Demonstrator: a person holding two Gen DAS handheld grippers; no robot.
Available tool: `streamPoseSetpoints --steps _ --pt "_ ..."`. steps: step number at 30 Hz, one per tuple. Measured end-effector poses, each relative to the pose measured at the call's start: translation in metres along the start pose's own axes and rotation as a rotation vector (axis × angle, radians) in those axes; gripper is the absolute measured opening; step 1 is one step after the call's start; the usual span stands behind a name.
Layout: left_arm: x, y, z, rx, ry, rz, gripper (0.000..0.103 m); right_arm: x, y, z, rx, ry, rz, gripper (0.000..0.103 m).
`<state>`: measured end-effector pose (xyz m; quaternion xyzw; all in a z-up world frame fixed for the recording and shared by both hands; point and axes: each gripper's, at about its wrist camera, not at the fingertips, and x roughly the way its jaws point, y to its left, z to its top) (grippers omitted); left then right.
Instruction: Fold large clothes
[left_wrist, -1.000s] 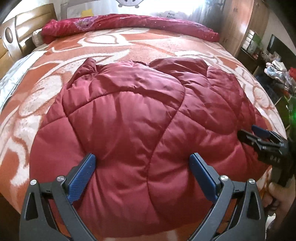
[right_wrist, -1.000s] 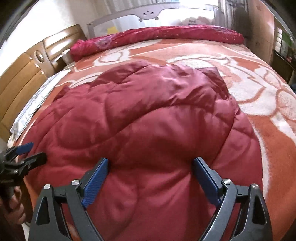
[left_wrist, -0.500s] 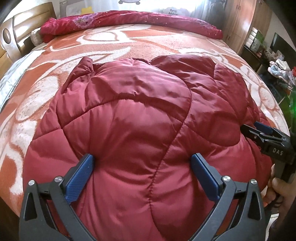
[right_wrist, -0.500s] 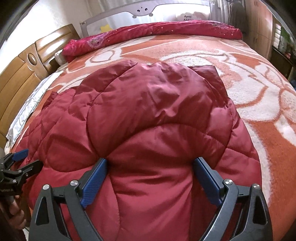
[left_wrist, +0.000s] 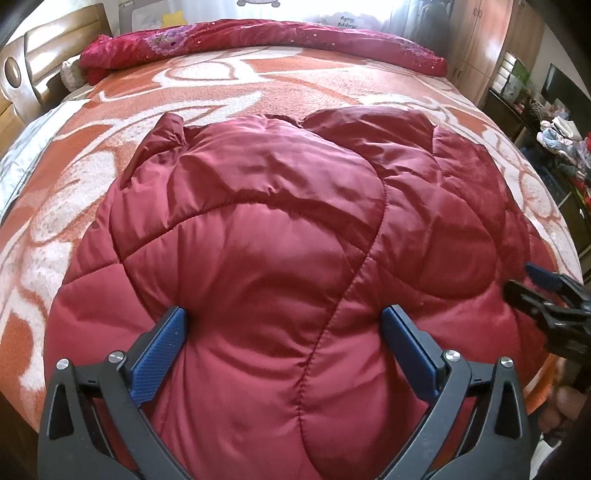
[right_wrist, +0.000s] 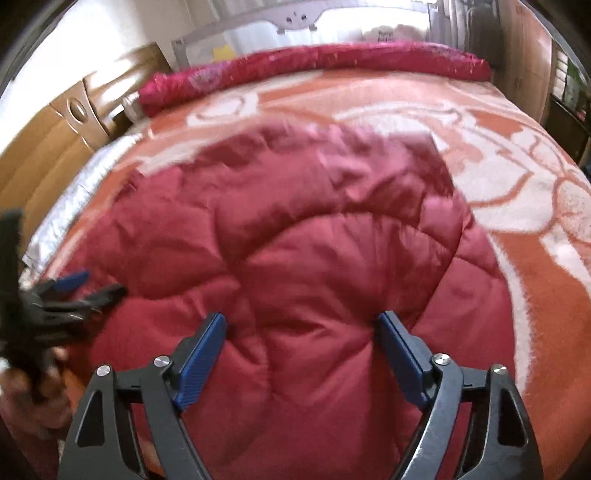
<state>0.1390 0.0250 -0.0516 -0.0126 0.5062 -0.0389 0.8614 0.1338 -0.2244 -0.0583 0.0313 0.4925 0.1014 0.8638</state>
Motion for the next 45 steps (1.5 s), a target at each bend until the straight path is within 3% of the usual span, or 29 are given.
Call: streamPoseSetpoints --steps 8,15,19,26,35,45 --pt "-0.026 0.003 -0.004 -0.028 -0.037 -0.050 0.102 0.012 -0.008 0.005 0.005 -0.005 -0.001 0.091" --pt "-0.001 0.002 0.001 -0.013 -0.006 -0.011 0.103 0.005 -0.006 0.005 0.009 -0.016 0.000 0.091" --pt "-0.002 0.003 -0.001 -0.011 -0.010 -0.016 0.103 -0.014 -0.003 0.004 0.017 -0.051 -0.005 0.083" --pt "-0.002 0.000 -0.003 0.003 -0.018 -0.005 0.103 0.007 -0.007 -0.001 0.012 -0.029 -0.007 0.088" --pt "-0.032 0.005 -0.015 -0.011 -0.040 -0.054 0.103 -0.028 -0.010 -0.006 0.044 -0.054 0.024 0.084" --pt "-0.067 0.011 -0.049 -0.005 -0.068 -0.059 0.103 -0.078 0.007 -0.039 -0.018 -0.093 0.082 0.086"
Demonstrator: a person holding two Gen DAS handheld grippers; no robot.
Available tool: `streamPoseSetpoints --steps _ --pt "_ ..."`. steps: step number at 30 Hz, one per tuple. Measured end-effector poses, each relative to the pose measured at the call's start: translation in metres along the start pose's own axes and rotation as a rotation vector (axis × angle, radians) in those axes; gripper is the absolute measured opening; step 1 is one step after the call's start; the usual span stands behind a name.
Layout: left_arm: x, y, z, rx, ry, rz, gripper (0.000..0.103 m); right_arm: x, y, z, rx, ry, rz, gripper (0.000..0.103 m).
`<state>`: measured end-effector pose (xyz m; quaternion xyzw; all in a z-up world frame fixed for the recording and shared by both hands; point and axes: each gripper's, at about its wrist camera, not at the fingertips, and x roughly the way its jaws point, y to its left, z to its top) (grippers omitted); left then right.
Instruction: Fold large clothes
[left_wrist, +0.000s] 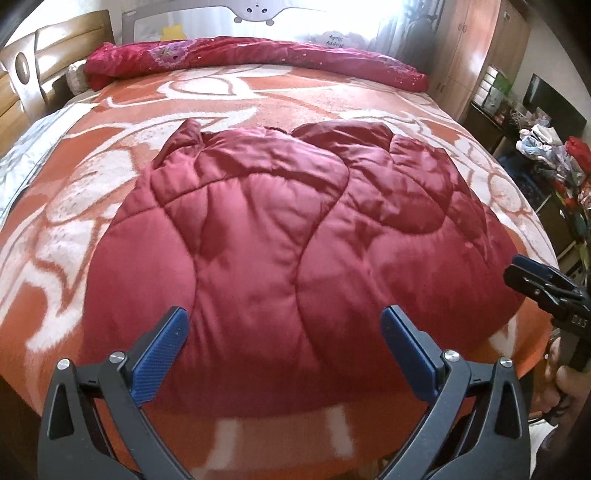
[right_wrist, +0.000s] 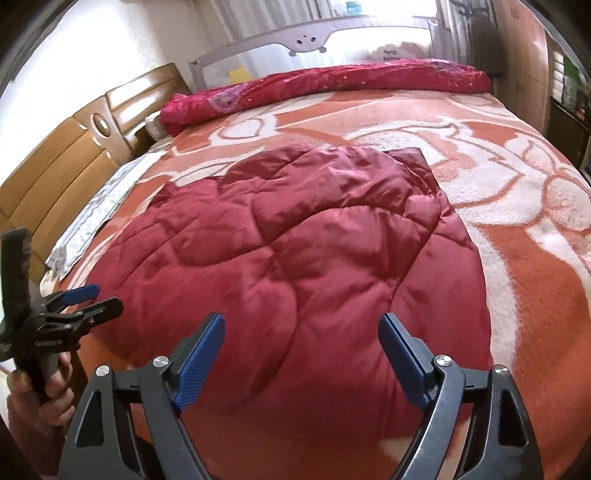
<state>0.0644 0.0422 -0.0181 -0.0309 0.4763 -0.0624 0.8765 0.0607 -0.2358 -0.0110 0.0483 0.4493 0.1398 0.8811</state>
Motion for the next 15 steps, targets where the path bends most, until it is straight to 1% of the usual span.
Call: streamPoseSetpoints --steps 5,10,15 --pt "-0.011 0.000 -0.021 0.031 0.006 0.042 0.103 -0.014 0.004 -0.022 0.007 0.013 0.021 0.086" --pt "-0.016 -0.003 -0.040 0.060 0.025 0.064 0.103 -0.016 0.015 -0.043 -0.018 0.042 -0.001 0.087" --pt "-0.032 -0.011 -0.047 0.081 0.002 0.079 0.103 -0.022 0.026 -0.054 -0.050 0.065 0.005 0.088"
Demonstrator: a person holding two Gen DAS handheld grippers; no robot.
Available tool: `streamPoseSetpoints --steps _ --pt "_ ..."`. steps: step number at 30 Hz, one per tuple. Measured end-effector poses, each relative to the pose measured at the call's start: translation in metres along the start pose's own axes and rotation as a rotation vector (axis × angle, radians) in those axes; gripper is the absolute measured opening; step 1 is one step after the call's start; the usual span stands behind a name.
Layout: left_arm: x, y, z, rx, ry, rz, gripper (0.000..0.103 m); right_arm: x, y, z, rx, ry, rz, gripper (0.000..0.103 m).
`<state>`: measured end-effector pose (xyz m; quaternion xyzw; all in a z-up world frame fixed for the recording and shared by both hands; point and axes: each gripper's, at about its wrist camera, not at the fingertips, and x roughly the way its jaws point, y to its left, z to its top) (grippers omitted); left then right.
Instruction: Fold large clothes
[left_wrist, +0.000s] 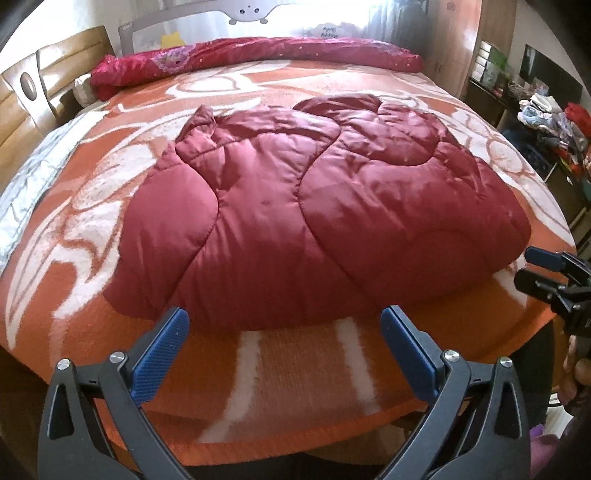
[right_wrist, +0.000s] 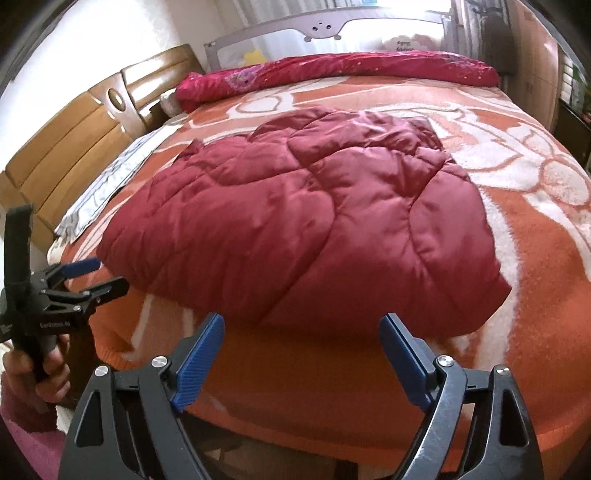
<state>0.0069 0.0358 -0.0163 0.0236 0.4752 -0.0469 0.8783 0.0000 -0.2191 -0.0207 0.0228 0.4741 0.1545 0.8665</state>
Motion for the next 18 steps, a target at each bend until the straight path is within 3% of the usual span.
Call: streamPoseSetpoints --steps 8,18 --pt "-0.046 -0.008 0.018 0.073 -0.026 -0.016 0.103 -0.043 0.018 0.010 -0.085 -0.042 -0.007 0.102" --pt "-0.042 -0.011 0.026 0.092 -0.021 0.062 0.103 -0.042 0.009 0.019 -0.045 -0.032 0.016 0.102"
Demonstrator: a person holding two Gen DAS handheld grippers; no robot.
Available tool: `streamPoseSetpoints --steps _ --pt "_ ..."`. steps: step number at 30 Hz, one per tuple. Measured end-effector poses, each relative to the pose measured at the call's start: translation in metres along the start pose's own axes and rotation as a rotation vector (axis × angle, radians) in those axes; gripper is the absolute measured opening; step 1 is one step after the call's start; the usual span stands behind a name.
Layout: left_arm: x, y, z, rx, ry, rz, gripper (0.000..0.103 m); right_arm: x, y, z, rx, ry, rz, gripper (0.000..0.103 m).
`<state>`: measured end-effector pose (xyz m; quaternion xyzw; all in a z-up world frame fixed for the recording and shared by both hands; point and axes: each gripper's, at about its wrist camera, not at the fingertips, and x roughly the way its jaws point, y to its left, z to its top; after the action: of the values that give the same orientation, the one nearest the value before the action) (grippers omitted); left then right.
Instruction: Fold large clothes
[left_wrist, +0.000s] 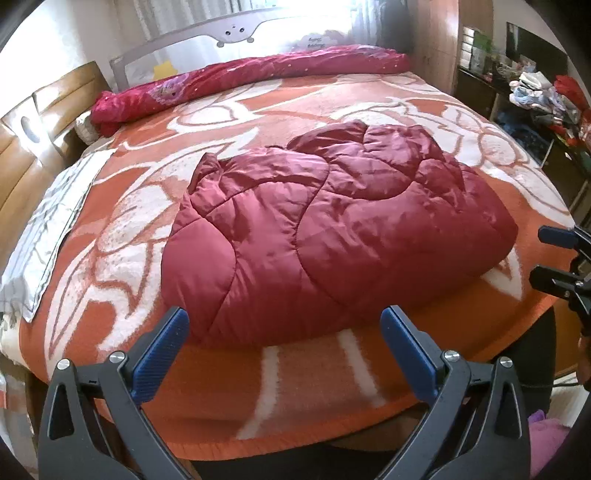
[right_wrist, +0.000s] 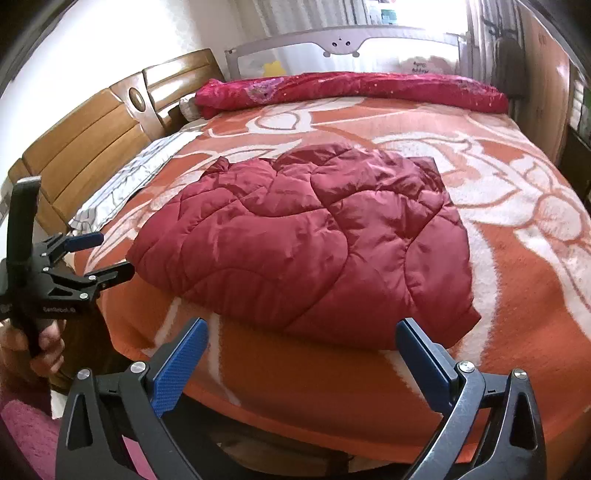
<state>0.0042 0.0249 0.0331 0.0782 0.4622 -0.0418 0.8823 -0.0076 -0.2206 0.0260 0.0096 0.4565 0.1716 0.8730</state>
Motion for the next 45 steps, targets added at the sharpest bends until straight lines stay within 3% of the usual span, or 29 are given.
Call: streamPoseSetpoints --steps 10,20,45 --pt "0.017 0.001 0.005 -0.045 0.026 0.034 0.103 0.018 -0.007 0.005 0.042 0.022 0.007 0.102" --pt "0.020 0.004 0.019 -0.099 0.020 -0.009 0.103 0.024 -0.002 0.021 0.033 0.007 0.013 0.102" --pt "0.022 -0.004 0.026 -0.096 0.024 -0.021 0.103 0.034 0.004 0.041 0.016 0.003 0.006 0.102"
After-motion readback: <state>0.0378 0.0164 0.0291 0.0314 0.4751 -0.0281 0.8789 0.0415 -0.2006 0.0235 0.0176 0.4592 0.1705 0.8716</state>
